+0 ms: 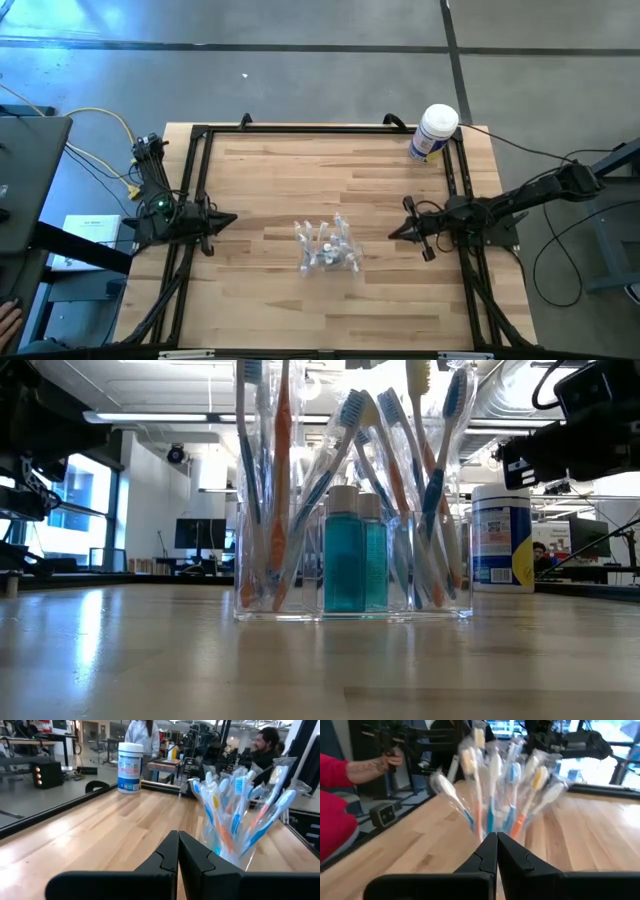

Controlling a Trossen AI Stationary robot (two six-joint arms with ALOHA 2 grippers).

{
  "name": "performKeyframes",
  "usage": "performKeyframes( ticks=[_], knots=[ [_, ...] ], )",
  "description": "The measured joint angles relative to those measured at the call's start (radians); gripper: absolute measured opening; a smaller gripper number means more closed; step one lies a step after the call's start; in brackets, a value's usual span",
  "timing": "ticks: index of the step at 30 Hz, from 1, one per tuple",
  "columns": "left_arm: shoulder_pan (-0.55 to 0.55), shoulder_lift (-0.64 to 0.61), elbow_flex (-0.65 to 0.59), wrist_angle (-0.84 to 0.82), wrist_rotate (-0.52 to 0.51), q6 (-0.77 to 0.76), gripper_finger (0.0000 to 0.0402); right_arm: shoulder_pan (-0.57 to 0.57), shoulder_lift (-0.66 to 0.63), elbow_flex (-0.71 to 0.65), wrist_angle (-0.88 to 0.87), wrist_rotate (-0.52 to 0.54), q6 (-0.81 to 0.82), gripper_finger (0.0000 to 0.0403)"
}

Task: Pick & Place toothbrushing station
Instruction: Return to Home Position

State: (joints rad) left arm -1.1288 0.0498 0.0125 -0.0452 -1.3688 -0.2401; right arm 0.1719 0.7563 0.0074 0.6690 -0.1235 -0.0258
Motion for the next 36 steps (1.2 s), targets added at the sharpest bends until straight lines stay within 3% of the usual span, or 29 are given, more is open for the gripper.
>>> performKeyframes(
  ticks=[17,22,29,36],
  knots=[
    [0.000,0.000,-0.004,-0.004,-0.021,0.009,0.0003,0.000,0.000,-0.001,-0.269,0.093,0.003,0.0002],
    [0.000,0.000,-0.004,-0.004,-0.018,-0.001,0.0003,0.000,0.000,-0.002,-0.279,0.093,0.003,0.0002],
    [0.003,0.000,-0.004,0.037,0.157,0.045,0.0003,0.000,0.000,-0.002,-0.279,0.095,0.003,0.0002],
    [0.113,0.000,-0.004,0.042,0.186,0.043,0.0003,0.000,0.000,-0.002,-0.279,0.095,0.003,0.0002]
  ],
)
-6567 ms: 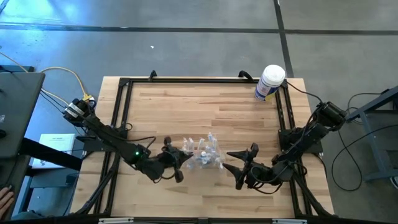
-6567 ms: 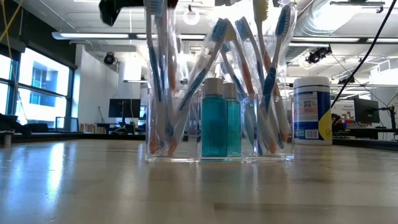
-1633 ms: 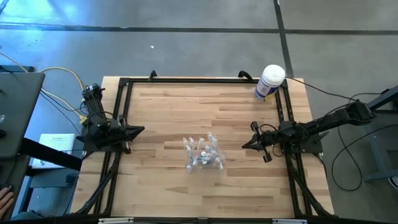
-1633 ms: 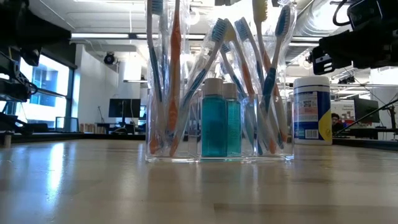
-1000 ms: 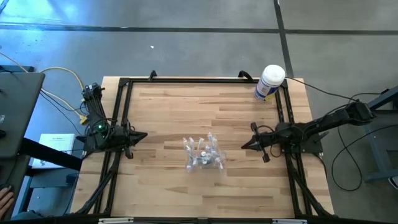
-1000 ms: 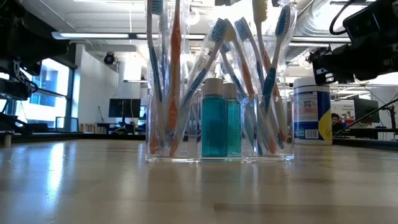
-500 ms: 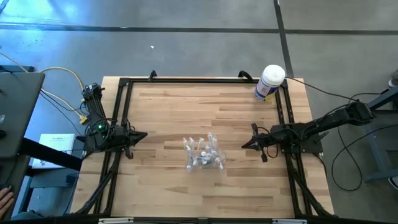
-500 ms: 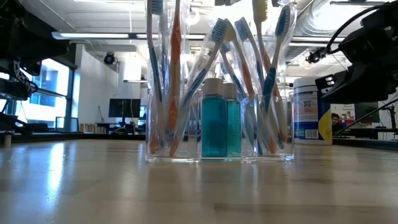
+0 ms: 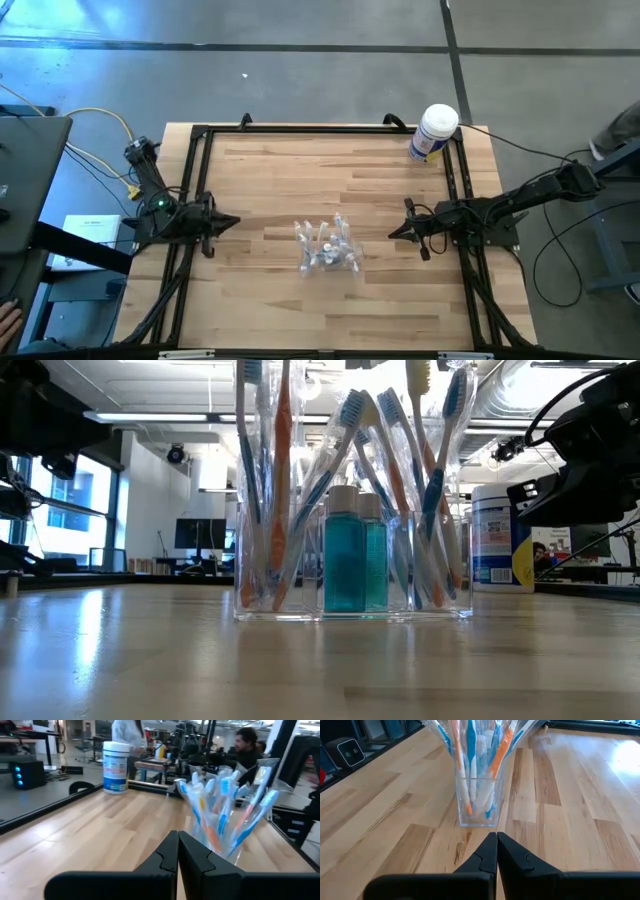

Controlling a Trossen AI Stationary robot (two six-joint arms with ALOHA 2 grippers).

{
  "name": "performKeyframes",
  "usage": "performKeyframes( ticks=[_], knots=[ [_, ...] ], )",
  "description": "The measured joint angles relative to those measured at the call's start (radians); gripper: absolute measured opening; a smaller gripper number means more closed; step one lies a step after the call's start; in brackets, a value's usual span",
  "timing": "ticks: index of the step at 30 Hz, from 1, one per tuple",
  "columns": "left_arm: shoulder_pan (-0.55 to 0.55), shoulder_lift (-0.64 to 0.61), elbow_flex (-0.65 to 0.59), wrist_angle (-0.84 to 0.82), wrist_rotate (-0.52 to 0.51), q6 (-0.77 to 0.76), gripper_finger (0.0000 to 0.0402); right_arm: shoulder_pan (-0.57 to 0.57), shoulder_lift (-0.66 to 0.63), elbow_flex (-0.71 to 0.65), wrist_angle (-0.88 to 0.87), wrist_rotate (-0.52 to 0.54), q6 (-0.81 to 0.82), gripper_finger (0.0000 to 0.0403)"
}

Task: Pick & Place toothbrushing station
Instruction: Return to Home Position

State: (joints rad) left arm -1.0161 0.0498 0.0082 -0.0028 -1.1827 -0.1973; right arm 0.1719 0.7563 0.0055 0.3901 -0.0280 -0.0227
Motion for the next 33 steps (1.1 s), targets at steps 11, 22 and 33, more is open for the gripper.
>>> performKeyframes(
  ticks=[11,22,33],
  knots=[
    [0.279,0.078,0.000,0.047,0.291,0.004,0.0003,0.000,0.000,0.000,-0.001,0.000,0.000,0.0002],
    [0.423,0.308,0.000,0.063,0.501,-0.139,0.0003,0.000,-0.280,0.000,-0.058,0.000,0.000,0.0002],
    [0.428,0.303,0.000,0.133,0.502,-0.073,0.0003,0.000,-0.472,0.000,-0.059,0.000,0.000,0.0002]
  ],
)
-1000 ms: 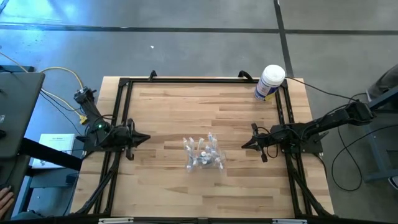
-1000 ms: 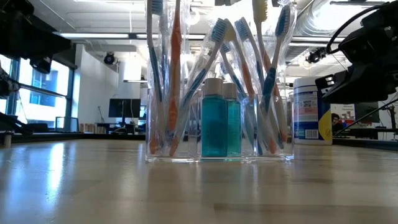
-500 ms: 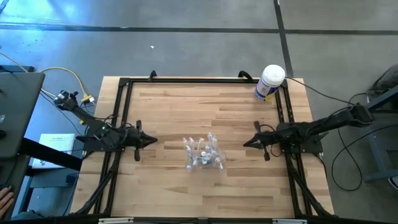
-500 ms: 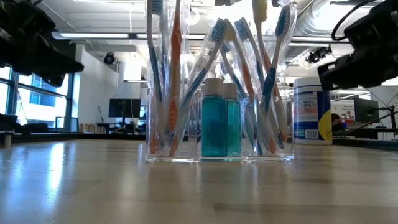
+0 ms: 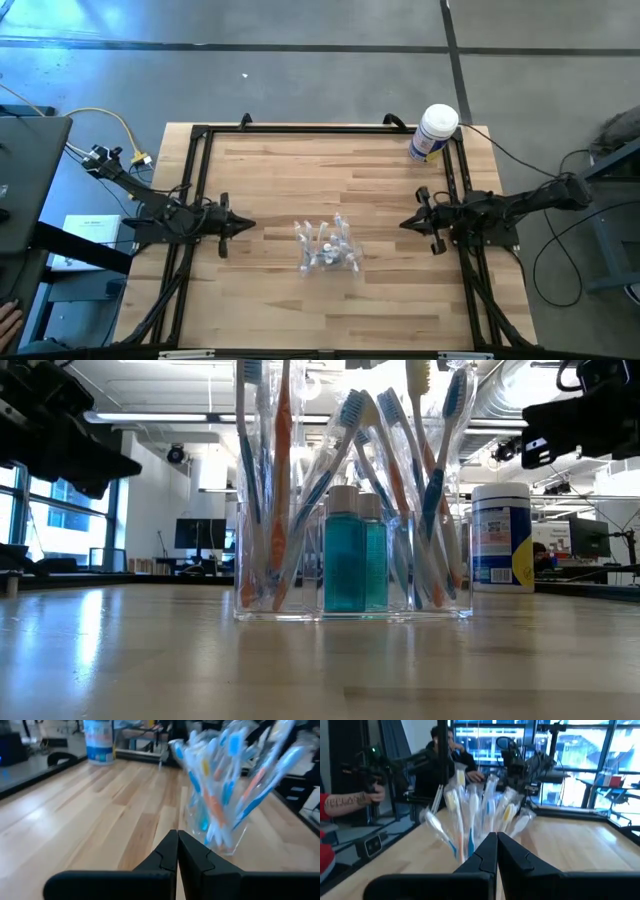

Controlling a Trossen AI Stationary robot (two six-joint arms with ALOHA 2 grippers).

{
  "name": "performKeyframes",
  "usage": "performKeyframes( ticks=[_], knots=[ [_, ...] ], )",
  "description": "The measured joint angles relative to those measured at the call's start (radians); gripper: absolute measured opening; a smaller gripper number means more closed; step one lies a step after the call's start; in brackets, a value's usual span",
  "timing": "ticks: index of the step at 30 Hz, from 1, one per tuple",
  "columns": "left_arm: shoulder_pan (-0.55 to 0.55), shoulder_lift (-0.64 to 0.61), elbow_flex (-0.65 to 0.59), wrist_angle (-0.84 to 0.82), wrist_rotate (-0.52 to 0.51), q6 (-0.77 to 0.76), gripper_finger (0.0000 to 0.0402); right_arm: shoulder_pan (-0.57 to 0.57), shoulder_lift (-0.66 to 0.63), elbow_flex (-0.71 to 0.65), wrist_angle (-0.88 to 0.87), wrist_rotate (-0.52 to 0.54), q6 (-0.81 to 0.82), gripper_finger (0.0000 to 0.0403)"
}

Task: Pick & Place toothbrushing station
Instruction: Return to Home Position

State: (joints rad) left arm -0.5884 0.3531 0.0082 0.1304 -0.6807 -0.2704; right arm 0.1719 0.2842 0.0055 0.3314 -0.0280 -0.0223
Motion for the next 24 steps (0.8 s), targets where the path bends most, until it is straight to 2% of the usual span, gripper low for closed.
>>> performKeyframes(
  ticks=[3,12,24],
  knots=[
    [-0.013,-0.024,0.000,0.006,0.024,0.029,0.0003,0.000,-0.024,0.000,0.000,0.000,0.000,0.0002],
    [-0.031,-0.050,0.000,0.004,0.193,0.026,0.0003,0.000,-0.073,0.000,-0.001,0.000,0.000,0.0002],
    [-0.031,-0.050,0.000,0.003,0.199,0.023,0.0003,0.000,-0.098,0.000,-0.001,0.000,0.000,0.0002]
  ],
)
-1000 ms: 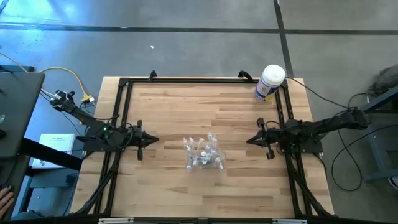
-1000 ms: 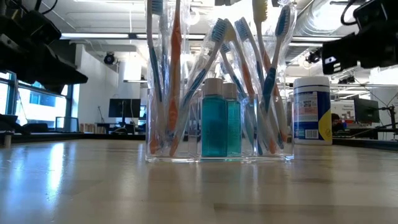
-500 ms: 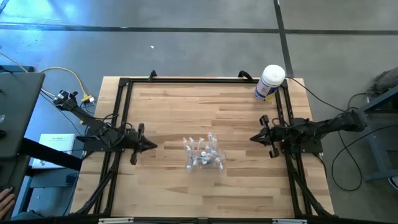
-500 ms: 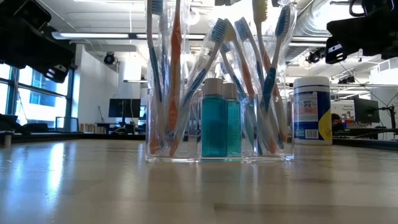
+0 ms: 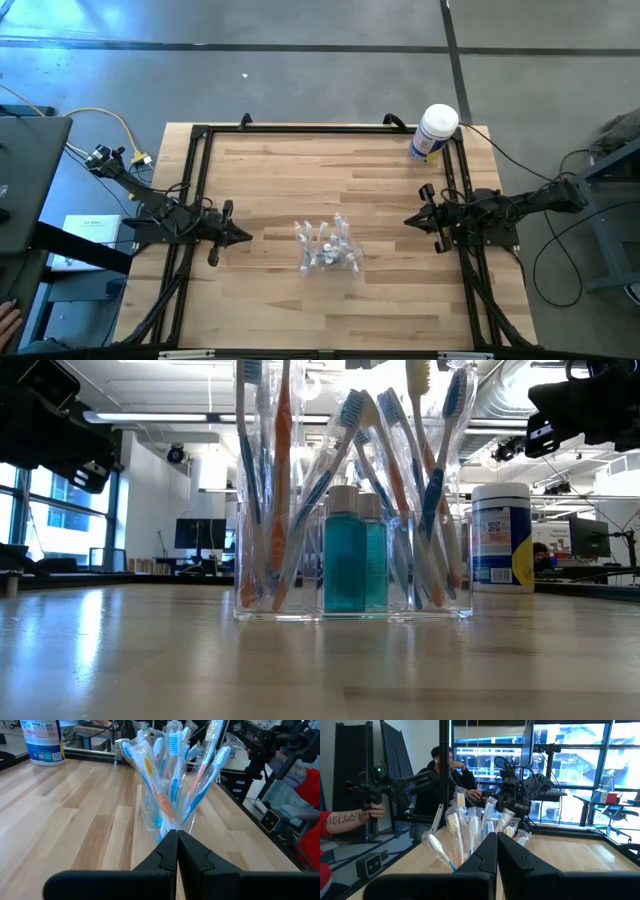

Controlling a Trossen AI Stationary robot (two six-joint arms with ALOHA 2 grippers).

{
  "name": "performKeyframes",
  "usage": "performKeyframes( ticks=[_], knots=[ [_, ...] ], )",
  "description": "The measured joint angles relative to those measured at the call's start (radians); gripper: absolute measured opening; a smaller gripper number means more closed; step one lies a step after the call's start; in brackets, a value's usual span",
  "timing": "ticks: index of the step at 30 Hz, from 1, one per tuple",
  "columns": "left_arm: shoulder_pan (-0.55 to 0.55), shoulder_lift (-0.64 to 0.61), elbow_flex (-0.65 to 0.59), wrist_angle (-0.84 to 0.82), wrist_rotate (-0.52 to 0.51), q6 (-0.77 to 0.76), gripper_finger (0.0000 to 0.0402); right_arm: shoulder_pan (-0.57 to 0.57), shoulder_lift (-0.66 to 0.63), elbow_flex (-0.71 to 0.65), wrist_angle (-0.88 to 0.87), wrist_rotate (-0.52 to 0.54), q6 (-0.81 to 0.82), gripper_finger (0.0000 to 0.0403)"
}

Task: Pick & Place toothbrushing station
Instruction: Return to Home Position

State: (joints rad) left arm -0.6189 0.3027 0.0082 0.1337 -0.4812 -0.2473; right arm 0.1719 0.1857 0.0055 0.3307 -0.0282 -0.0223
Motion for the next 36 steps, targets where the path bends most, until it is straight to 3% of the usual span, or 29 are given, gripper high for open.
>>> performKeyframes(
  ticks=[24,36],
  knots=[
    [0.005,0.000,0.000,0.002,-0.003,0.008,0.0003,0.000,0.000,0.000,0.000,0.000,0.000,0.0002],
    [0.126,0.000,0.000,0.002,-0.005,0.008,0.0003,0.000,0.000,0.000,0.000,0.000,0.000,0.0002]
  ],
)
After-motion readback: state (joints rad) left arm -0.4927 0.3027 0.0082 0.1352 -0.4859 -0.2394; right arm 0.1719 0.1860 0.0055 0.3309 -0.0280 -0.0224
